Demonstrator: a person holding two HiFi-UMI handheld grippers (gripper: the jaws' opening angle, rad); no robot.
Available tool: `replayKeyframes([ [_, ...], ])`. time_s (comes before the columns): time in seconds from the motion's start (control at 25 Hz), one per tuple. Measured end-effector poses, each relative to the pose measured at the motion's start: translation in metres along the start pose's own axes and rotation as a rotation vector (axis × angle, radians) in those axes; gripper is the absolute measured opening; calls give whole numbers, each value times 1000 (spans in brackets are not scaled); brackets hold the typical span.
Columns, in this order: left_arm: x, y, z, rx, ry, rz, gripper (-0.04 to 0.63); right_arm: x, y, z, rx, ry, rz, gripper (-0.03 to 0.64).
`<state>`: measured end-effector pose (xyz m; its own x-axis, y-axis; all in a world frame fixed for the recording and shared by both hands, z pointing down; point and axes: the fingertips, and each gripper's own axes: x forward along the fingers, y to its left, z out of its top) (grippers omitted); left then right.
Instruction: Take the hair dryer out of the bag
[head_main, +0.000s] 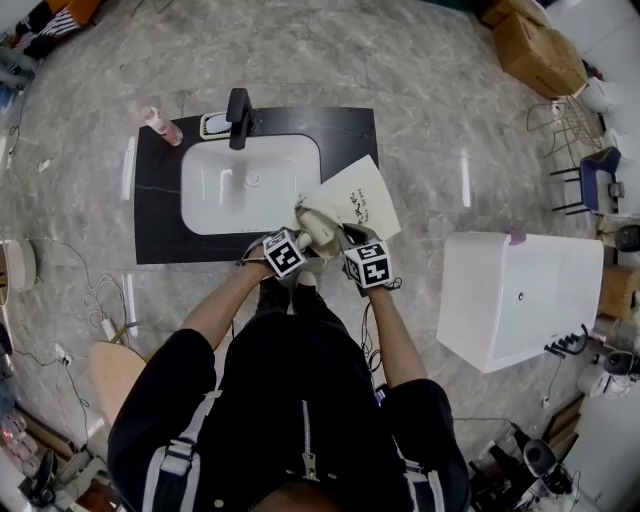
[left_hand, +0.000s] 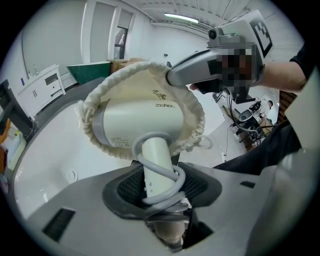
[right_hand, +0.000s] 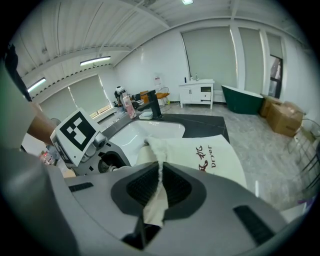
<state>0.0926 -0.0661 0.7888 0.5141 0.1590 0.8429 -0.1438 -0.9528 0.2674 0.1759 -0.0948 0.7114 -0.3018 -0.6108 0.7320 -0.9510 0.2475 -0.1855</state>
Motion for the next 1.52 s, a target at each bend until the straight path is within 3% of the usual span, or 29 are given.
replayKeyframes([
  [0.52,-25,-4,-19,-57,-82,15,225,7,1,-4,2,14,3,35],
  [0.64,-32,-3,-29,-100,-80,25,225,11,2,-6,-2,26,2,35],
  [1.52,-106,21,-54,-323,-281,151,225,39,13,-31,-41,110,31,35],
])
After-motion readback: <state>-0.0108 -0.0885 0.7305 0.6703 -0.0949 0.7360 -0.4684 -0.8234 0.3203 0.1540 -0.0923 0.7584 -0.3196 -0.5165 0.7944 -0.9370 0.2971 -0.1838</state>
